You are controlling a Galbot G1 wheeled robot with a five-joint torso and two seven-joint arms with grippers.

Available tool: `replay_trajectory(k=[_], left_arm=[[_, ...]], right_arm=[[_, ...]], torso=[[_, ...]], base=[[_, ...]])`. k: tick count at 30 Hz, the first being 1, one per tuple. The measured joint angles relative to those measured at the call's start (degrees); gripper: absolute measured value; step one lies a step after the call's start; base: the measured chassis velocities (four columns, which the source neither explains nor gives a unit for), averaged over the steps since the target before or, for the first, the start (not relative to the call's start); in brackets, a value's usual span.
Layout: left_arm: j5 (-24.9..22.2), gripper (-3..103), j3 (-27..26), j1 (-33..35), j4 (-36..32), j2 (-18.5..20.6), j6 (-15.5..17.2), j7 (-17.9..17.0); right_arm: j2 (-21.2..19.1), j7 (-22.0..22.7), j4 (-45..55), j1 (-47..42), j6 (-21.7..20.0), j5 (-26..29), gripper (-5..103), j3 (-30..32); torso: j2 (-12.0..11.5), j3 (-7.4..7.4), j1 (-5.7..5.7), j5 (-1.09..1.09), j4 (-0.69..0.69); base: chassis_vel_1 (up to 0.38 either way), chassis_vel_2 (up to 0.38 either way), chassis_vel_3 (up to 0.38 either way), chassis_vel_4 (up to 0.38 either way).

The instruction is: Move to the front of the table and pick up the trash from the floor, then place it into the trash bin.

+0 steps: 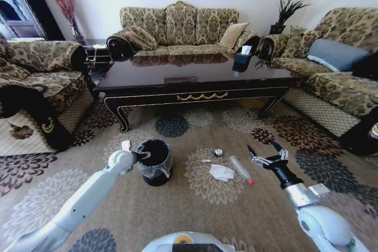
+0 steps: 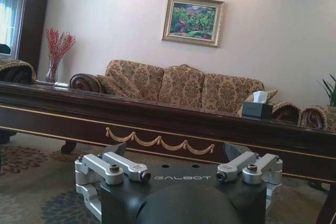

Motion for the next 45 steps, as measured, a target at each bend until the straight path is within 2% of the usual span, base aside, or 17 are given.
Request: replay_trajectory(k=[1, 5, 8, 9, 11, 14, 16, 17, 18, 20, 23, 32, 36, 37, 41, 43, 45], left_arm=[[0.0, 71, 0.0, 0.0, 0.0, 0.0, 0.0, 0.0], [-1.33, 56, -1.54, 2.59, -2.21, 1.64, 0.28, -1.49], [-1.59, 52, -2.08, 3.55, -3.04, 2.18, 0.38, -1.76], [-1.87, 44, -2.56, 4.31, -3.85, 2.6, 0.45, -2.06], [-2.1, 44, -2.78, 4.54, -4.17, 2.68, 0.48, -2.29], [-3.26, 34, -3.65, 5.12, -5.48, 2.69, 0.52, -2.92], [-3.41, 34, -3.77, 5.23, -5.77, 2.71, 0.53, -3.0], [-3.62, 29, -3.94, 5.38, -6.07, 2.77, 0.55, -3.09], [-4.34, 19, -4.43, 6.03, -6.95, 3.05, 0.7, -3.3], [-4.55, 19, -4.95, 6.43, -7.3, 3.25, 0.71, -3.39], [-5.07, 3, -6.13, 7.48, -7.95, 3.58, 0.98, -4.12], [-7.11, 0, -9.27, 9.99, -11.36, 4.98, 1.05, -6.51], [-12.43, 0, -11.12, 11.55, -17.66, 8.35, 1.67, -11.27], [-12.43, 0, -11.12, 11.55, -17.66, 8.35, 1.67, -11.27], [-15.44, 0, -13.76, 14.93, -22.44, 11.49, 1.83, -14.08], [-15.48, 0, -14.25, 15.57, -22.86, 11.83, 1.83, -14.15], [-15.45, 0, -17.13, 18.73, -24.6, 13.28, 1.82, -14.25]], right_arm=[[0.0, 0.0, 0.0, 0.0, 0.0, 0.0, 100, 0.0], [0.01, 0.24, -0.96, 1.06, 0.0, -0.1, 100, -0.64], [0.01, 0.3, -1.25, 1.44, 0.0, -0.13, 100, -1.0], [0.01, 0.34, -1.4, 1.76, 0.0, -0.17, 100, -1.36], [0.01, 0.35, -1.4, 1.87, -0.01, -0.19, 100, -1.51], [0.04, 0.37, -1.41, 1.87, -0.02, -0.31, 100, -1.68], [0.07, 0.37, -1.4, 1.81, -0.02, -0.38, 100, -1.68], [0.12, 0.37, -1.4, 1.73, -0.02, -0.45, 100, -1.67], [0.26, 0.37, -1.28, 1.45, -0.01, -0.51, 100, -1.55], [0.34, 0.38, -1.17, 1.18, 0.02, -0.53, 100, -1.38], [0.44, 0.45, -1.15, 0.73, 0.17, -0.6, 100, -1.04], [-0.88, 2.76, -2.29, 2.49, -2.38, -0.79, 100, -1.11], [-4.26, 5.79, -6.62, 5.29, -9.34, 1.32, 100, -2.87], [-4.26, 5.79, -6.62, 5.29, -9.34, 1.32, 100, -2.87], [-8.63, 8.1, -13.66, 10.9, -16.29, 8.66, 100, -8.64], [-9.29, 8.16, -14.66, 11.94, -16.99, 9.74, 100, -9.76], [-13.04, 6.53, -20.06, 17.43, -19.83, 14.88, 100, -16.53]], torso=[[0.0, 0.0, 0.0, 0.0, 0.0], [0.0, 0.02, 0.0, -0.02, 0.0], [0.0, 0.02, 0.0, -0.02, 0.02], [-0.01, 0.02, 0.0, -0.03, 0.03], [-0.01, 0.03, 0.0, -0.04, 0.03], [-0.03, 0.04, 0.01, -0.08, 0.01], [-0.03, 0.05, 0.0, -0.08, 0.0], [-0.03, 0.05, 0.0, -0.09, 0.0], [-0.04, 0.05, 0.01, -0.1, -0.01], [-0.04, 0.06, 0.01, -0.11, -0.01], [-0.04, 0.05, 0.01, -0.08, 0.0], [-0.04, 0.03, 0.01, -0.05, 0.01], [-0.04, 0.02, 0.01, -0.03, 0.01], [-0.04, 0.02, 0.01, -0.03, 0.01], [-0.04, 0.02, 0.01, -0.02, 0.0], [-0.04, 0.03, 0.01, -0.02, 0.02], [-0.03, 0.02, 0.01, -0.06, 0.03]], base=[[0.0, 0.0, 0.0, 0.0], [0.0, 0.0, 0.0, 0.0], [0.0, 0.0, 0.0, 0.0], [0.0, 0.0, 0.0, 0.0], [0.0, 0.0, 0.0, 0.0], [0.0, 0.0, 0.0, 0.0], [0.0, 0.0, 0.0, 0.0], [0.0, 0.0, 0.0, 0.0], [0.0, 0.0, 0.0, 0.0], [0.0, 0.0, 0.0, 0.0], [0.0, 0.0, 0.0, 0.0], [0.0, 0.0, 0.0, 0.0], [0.0, 0.0, 0.0, 0.0], [0.0, 0.0, 0.0, 0.0], [0.0, 0.0, 0.0, 0.0], [0.0, 0.0, 0.0, 0.0], [0.0, 0.0, 0.0, 0.0]])
